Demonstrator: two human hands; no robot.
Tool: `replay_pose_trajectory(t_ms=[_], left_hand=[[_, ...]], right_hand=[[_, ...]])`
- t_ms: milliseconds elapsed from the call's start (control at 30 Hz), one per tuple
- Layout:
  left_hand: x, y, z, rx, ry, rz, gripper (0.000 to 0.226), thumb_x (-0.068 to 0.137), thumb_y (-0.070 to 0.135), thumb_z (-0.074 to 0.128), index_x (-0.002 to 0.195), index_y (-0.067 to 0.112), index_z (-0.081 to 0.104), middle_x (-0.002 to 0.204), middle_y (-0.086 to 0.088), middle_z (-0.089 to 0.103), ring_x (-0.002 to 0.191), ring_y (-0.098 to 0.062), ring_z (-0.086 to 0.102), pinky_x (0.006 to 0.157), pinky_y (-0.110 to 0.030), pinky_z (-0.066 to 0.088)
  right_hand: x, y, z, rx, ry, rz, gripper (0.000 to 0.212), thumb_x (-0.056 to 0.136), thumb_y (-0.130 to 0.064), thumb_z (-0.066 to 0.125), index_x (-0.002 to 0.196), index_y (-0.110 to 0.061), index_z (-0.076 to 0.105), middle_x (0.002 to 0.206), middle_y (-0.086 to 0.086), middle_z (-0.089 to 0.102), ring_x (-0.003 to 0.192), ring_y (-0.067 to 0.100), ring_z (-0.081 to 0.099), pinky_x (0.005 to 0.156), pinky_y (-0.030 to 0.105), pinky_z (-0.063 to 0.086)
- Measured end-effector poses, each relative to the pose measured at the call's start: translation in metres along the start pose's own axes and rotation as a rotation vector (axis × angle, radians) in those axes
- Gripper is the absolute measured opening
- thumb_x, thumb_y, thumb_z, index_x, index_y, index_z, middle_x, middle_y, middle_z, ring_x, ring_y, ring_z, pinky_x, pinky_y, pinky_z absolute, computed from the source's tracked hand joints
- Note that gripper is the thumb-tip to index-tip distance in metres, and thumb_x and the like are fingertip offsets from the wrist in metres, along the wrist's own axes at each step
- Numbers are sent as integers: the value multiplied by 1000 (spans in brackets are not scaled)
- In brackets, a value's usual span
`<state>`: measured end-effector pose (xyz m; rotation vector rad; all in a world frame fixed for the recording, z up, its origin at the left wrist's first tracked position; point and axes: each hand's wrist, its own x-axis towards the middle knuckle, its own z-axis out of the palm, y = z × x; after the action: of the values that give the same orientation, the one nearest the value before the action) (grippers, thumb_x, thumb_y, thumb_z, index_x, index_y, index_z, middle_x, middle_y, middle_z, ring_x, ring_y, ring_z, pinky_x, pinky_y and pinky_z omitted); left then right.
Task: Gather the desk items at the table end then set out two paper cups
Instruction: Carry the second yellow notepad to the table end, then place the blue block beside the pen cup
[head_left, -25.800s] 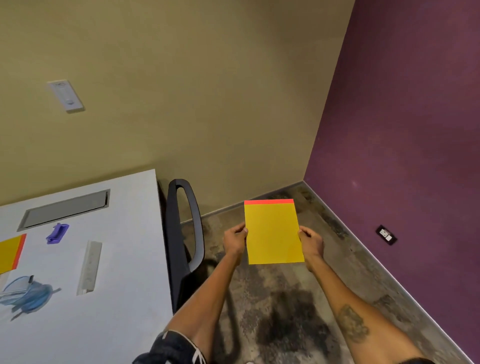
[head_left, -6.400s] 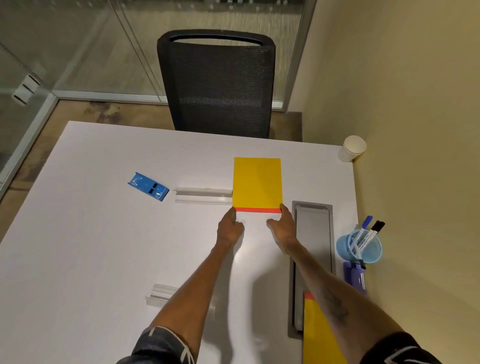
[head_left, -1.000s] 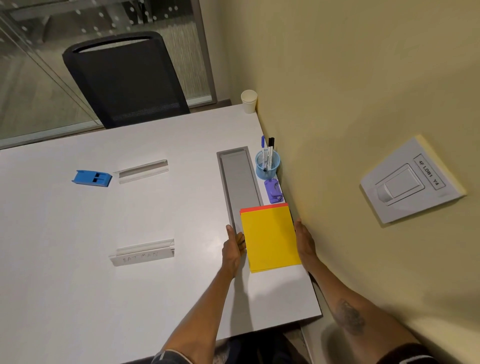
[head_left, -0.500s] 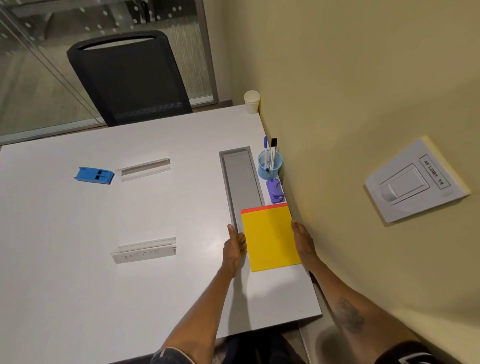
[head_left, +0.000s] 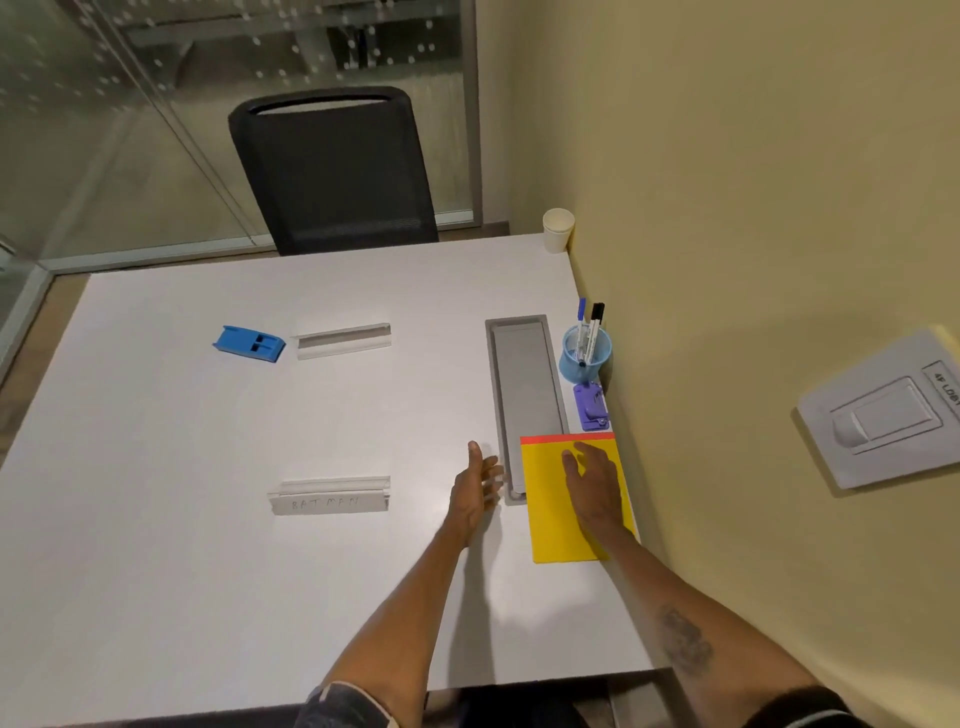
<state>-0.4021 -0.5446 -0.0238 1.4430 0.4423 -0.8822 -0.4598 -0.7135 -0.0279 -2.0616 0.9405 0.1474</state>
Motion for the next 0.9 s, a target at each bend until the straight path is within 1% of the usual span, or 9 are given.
replay_pose_trajectory(t_ms=[67,100,167,200,267,333,500,633,900], left_hand=[[-1,8,-9,62,32,14,52,104,51,33,118,10,63,113,-9,63,104,-24,57,91,-31,47],[-2,14,-14,125,58,33,49,104,49,37,121,12,64,117,-6,63,107,-21,60,96,-26,49],[-3,23,-26,278,121,106,37,103,39,47,121,14,67,123,-2,65,104,-12,64,87,-5,50],[-3,28,-32,362,145,157,34,103,32,51,123,10,68,128,-2,66,108,-12,64,88,-3,48],[-3,37,-47,492,186,233,35,101,23,56,130,5,65,138,-7,62,128,-19,58,109,-20,42],[-6,47,-61,538,225,254,36,100,20,58,132,5,63,141,-7,60,135,-21,53,116,-29,36],[-3,70,-103,594,327,277,39,101,21,56,137,6,58,146,-6,54,139,-19,48,116,-26,33],[4,82,-136,577,377,255,43,101,23,55,142,10,53,149,-3,51,136,-19,50,109,-20,31],[24,95,-182,394,434,196,49,95,12,64,142,5,52,148,-8,52,131,-23,57,107,-25,41]], right_hand=[[1,-17,8,-17,-48,-48,44,104,-33,46,144,-14,49,150,6,48,141,28,40,118,44,33],[1,-27,12,-14,-76,-72,44,104,-32,46,144,-14,49,151,5,47,142,26,40,118,43,33],[2,-46,21,-4,-133,-114,46,103,-29,48,146,-13,47,152,5,46,142,24,41,119,39,33],[2,-55,25,-4,-162,-133,47,103,-28,50,146,-12,46,152,6,46,140,24,43,118,38,34],[4,-75,35,-30,-222,-160,49,102,-26,51,148,-11,44,151,8,46,137,26,47,116,37,37],[6,-92,44,-64,-271,-185,50,101,-28,51,149,-13,43,152,8,44,136,26,47,116,37,37],[13,-134,67,-123,-382,-275,53,102,-31,49,151,-14,39,158,5,36,138,23,47,115,32,35],[21,-166,86,-179,-428,-326,53,101,-30,52,150,-14,40,157,3,38,140,23,44,117,34,33],[34,-216,124,-229,-498,-417,52,99,-30,55,148,-15,43,154,2,41,139,23,45,117,37,35]])
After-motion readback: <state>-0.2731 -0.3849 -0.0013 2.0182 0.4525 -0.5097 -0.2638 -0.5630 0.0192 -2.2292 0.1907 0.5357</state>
